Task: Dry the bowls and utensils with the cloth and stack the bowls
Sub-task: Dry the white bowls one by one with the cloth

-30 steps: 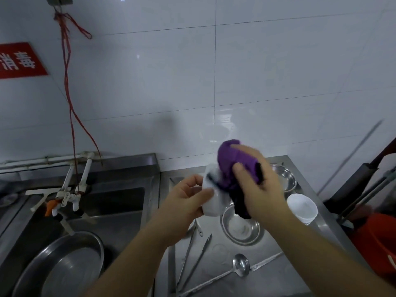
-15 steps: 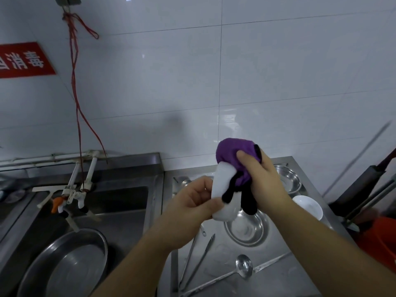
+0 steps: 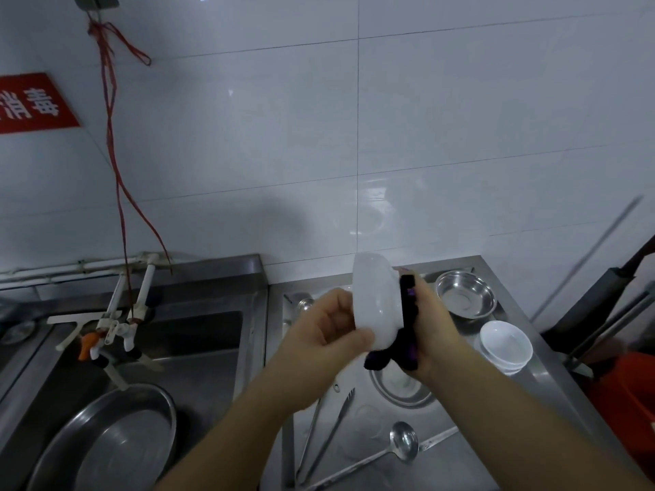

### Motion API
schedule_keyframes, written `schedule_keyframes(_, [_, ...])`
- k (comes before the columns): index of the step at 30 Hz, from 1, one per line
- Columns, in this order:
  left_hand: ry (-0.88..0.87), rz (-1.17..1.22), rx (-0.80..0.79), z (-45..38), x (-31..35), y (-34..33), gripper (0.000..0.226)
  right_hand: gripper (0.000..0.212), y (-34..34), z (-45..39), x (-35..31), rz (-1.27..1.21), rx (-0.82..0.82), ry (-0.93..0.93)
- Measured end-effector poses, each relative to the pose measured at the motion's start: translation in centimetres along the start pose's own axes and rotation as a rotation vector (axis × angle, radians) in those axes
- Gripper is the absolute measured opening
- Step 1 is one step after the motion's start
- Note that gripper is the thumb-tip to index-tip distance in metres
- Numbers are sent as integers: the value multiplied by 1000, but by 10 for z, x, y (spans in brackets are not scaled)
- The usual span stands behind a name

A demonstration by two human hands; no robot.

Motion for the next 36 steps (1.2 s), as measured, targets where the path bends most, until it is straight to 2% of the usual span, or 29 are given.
schedule_keyframes(2, [70, 228, 48, -6, 9, 7, 46, 30, 0, 0, -10, 77, 61, -6])
schedule_keyframes(3, [110, 303, 62, -8, 13, 11, 46, 36, 1, 0, -13, 122, 103, 5])
schedule_keyframes(5, [154, 339, 38, -11, 17, 15, 43, 44, -2, 0, -17, 158, 148, 21])
schedule_keyframes(7, [131, 315, -10, -11, 15, 14, 43, 43, -6, 2, -17, 117, 157, -3])
schedule_keyframes(9, [71, 215, -29, -10, 11, 10, 43, 38, -10, 4, -15, 57, 148, -38])
schedule_keyframes(11, [-1, -14, -34, -9, 5, 5, 35, 32, -11, 6, -10, 5, 125, -59])
schedule_keyframes(14, [-60, -346, -35, -7, -3, -4, 28, 36, -10, 8, -3, -69, 148, -87])
schedule_keyframes(17, [-72, -438, -54, -6, -8, -8, 35, 30, -9, 9, -6, -64, 171, -67])
schedule_keyframes(19, [-62, -365, -71, -8, -4, -9, 40, 28, -7, 8, -11, -22, 174, -52])
schedule_keyframes(21, [-27, -153, -45, -9, 3, -9, 37, 23, -6, 8, -15, 31, 174, -23])
schedule_keyframes(23, [12, 17, -14, -10, 6, -9, 29, 27, -6, 8, -16, 90, 222, 9])
schedule_keyframes(24, [21, 11, -18, -9, 6, -10, 28, 30, -6, 8, -15, 115, 255, 32])
schedule_keyframes(27, [23, -371, -3, -7, -7, -15, 24, 25, -7, 7, -10, 178, 328, 99])
schedule_keyframes(29, [37, -546, 16, -5, -15, -15, 19, 20, -7, 8, -3, 253, 349, 134])
schedule_keyframes(32, [40, -648, -19, -3, -21, -9, 19, 23, -7, 12, 4, 363, 366, 241])
schedule_keyframes(36, [42, -778, -18, 4, -22, -3, 13, 16, -16, 17, 3, 444, 284, 330])
Point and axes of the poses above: each hand's wrist, its own z-axis away from the middle knuckle, its own y-axis out of the back of the hand, x = y × z, the point moved 1 cm from there along -z, towards the middle knuckle, and after that the axes turned 7 degrees about -x, right-handed, at the moved point
